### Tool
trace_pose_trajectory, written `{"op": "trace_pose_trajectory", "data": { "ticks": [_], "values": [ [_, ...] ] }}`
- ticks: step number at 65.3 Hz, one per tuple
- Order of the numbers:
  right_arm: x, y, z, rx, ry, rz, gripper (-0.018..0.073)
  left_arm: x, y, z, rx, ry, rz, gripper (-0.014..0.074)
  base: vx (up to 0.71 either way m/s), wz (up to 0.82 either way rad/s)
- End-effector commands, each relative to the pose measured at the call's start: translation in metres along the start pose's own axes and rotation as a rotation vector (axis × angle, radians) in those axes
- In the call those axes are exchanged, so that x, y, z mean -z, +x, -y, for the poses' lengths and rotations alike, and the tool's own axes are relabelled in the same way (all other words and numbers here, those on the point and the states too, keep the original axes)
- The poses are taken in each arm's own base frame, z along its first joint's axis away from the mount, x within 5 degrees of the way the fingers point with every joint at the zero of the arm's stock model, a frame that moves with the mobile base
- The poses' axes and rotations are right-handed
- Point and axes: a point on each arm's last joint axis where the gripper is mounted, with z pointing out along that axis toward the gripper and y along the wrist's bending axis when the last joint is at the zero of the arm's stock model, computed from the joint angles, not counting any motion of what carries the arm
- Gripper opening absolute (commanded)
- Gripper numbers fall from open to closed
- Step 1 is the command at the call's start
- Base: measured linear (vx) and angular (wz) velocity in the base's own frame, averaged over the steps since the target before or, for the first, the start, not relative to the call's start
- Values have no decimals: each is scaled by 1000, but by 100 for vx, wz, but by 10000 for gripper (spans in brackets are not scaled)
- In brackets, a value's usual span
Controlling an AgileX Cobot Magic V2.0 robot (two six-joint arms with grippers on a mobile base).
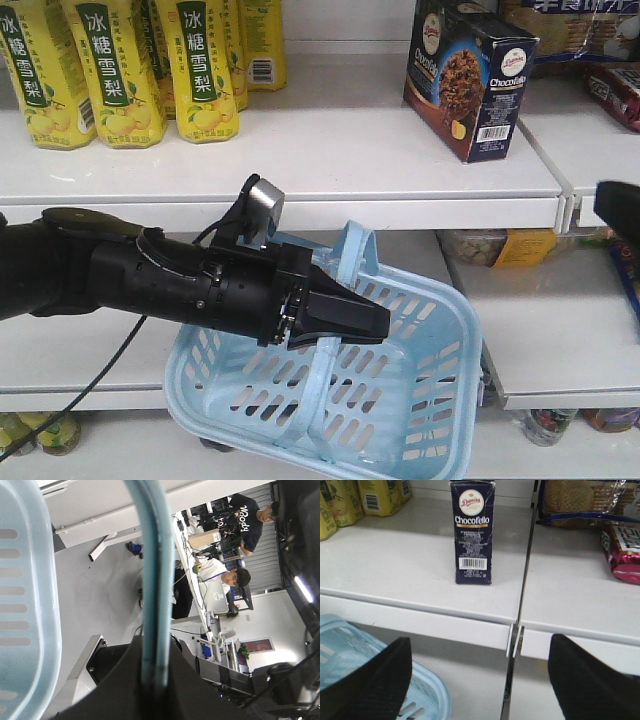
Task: Left arm holds basket, right arm returns cookies
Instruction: 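Set the box upright on the upper shelf and open the right gripper, then withdraw the right gripper from the shelf, holding the empty basket with the left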
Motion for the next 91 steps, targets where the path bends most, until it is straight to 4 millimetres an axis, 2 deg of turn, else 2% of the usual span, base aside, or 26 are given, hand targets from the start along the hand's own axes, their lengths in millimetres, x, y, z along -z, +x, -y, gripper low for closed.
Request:
{"op": "trace_pose_trajectory", "data": {
  "ticks": [1, 16, 25, 44, 59, 68, 74, 81, 86, 91],
  "values": [
    [22, 12, 2, 7, 2, 143, 528, 11, -22, 20, 16, 62, 197, -6, 0, 0],
    [50, 78, 6, 31, 16, 198, 522, 11, -22, 20, 16, 62, 197, -6, 0, 0],
    [57, 103, 6, 31, 6, 295, 509, 11, -22, 20, 16, 62, 197, -6, 0, 0],
    [33, 141, 3, 19, -29, 344, 503, 11, -22, 20, 16, 62, 197, -6, 0, 0],
    [22, 160, 2, 21, -35, 314, 487, 11, -22, 20, 16, 62, 197, -6, 0, 0],
    [22, 160, 2, 19, -35, 310, 390, 11, -22, 20, 16, 62, 197, -6, 0, 0],
    [22, 160, 2, 19, -35, 310, 277, 11, -22, 20, 16, 62, 197, -6, 0, 0],
    [22, 160, 2, 20, -34, 310, 88, 11, -22, 20, 16, 62, 197, -6, 0, 0],
    [22, 160, 2, 20, -35, 312, -10, 11, -22, 20, 16, 62, 197, -6, 0, 0],
    [22, 160, 2, 21, -35, 313, -12, 11, -22, 20, 16, 62, 197, -6, 0, 0]
  ]
}}
